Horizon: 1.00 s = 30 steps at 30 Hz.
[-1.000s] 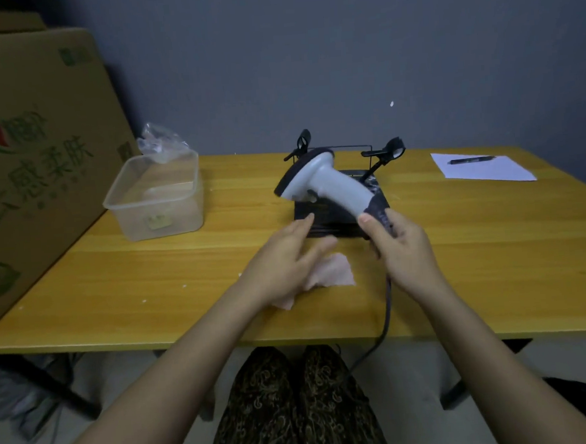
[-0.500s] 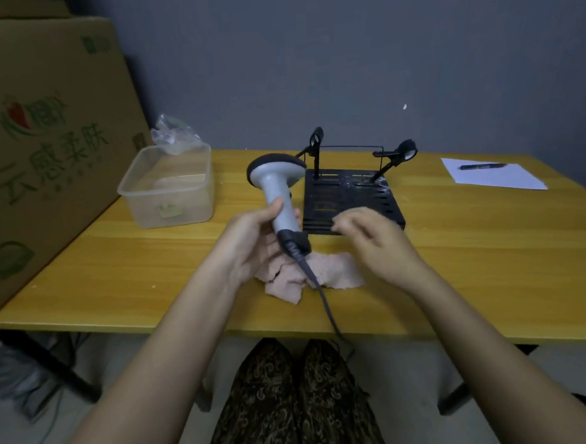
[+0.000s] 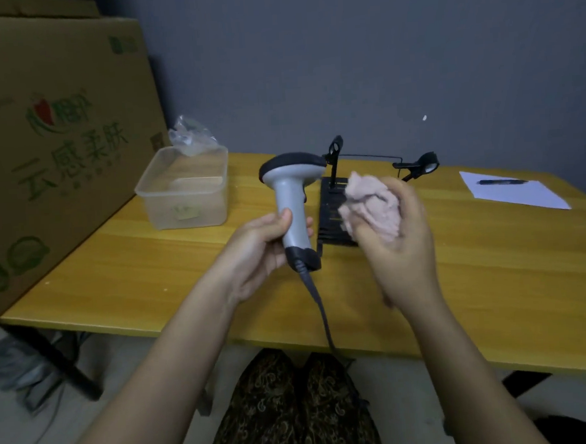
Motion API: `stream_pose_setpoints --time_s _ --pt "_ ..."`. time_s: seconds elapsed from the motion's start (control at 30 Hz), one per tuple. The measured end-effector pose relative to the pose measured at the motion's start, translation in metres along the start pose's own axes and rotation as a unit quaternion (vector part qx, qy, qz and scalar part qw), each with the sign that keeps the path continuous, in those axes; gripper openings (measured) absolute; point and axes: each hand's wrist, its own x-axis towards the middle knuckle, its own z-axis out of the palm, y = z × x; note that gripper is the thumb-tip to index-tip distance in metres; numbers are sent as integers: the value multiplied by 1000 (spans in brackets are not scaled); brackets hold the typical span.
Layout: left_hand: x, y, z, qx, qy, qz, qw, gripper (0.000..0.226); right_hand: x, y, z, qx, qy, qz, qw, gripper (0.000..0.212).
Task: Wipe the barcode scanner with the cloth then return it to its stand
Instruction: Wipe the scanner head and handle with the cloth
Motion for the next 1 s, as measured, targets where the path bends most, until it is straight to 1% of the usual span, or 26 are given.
stream_pose_setpoints --time_s 0.03,0.07,0.13,0.2,0.23,0.33,0.37,0.43,0.47,0.5,0.57,0.6,0.63,0.7,0.73,0.77,0.8,0.83,0.87,0.9,0.93,1.0 --pt "2 -3 6 6 -13 -3 1000 29 2 -8 4 -6 -5 -36 999 34" --pt "3 -6 13 16 -28 -2 999 28 5 -13 10 -30 -18 -60 998 34" --pt "3 -11 24 28 -56 5 998 27 9 -17 22 -89 -54 -82 991 30" --pt "4 -13 27 28 -65 15 997 25 5 -10 25 -114 -83 -67 988 30" --pt "4 -12 25 20 -65 18 998 24 1 -4 21 -104 -104 -46 988 31" --pt "9 -6 18 -11 -39 25 999 24 -11 18 -6 -107 -172 4 979 28" --pt "10 -5 17 -16 -30 28 999 23 -15 21 -12 -103 -166 7 981 25" --pt "13 -5 22 -13 -28 27 999 22 -20 17 -10 -52 -109 -6 993 21" --pt "13 -7 26 -11 -29 25 999 26 -21 12 -5 -44 -100 -18 994 21" --pt "12 -8 30 -14 -28 22 999 28 -22 11 -1 -58 -107 -25 992 22" --pt "12 -10 31 -19 -15 19 1000 24 -21 18 -3 -103 -127 -12 986 22" --pt "12 -10 30 -23 -6 20 1000 25 -20 22 -8 -127 -125 7 984 22" --pt "12 -9 27 -32 -5 19 999 26 -20 25 -12 -126 -106 15 986 21" --pt "12 -7 26 -33 -19 13 999 31 -20 19 -13 -60 -66 2 996 19" --pt "12 -6 27 -23 -28 11 999 34 -21 14 -11 -50 -77 -20 996 20" --pt "12 -6 29 -10 -36 12 999 35 -21 14 -9 -72 -98 -36 992 22" --pt "11 -5 32 1 -39 17 999 35 -20 20 -8 -97 -115 -23 988 22" --pt "10 -5 34 3 -38 24 999 34 -19 26 -10 -108 -120 13 987 19" --pt "11 -4 34 -1 -36 27 999 33 -16 30 -12 -81 -110 53 989 16" --pt "12 -3 36 -7 -36 26 999 32 -14 31 -13 -30 -89 78 993 15" --pt "12 -2 38 -8 -34 23 999 33 -13 29 -12 7 -74 74 994 16" --pt "13 -5 43 4 -24 24 999 34 -14 21 -6 -7 -93 30 995 20"
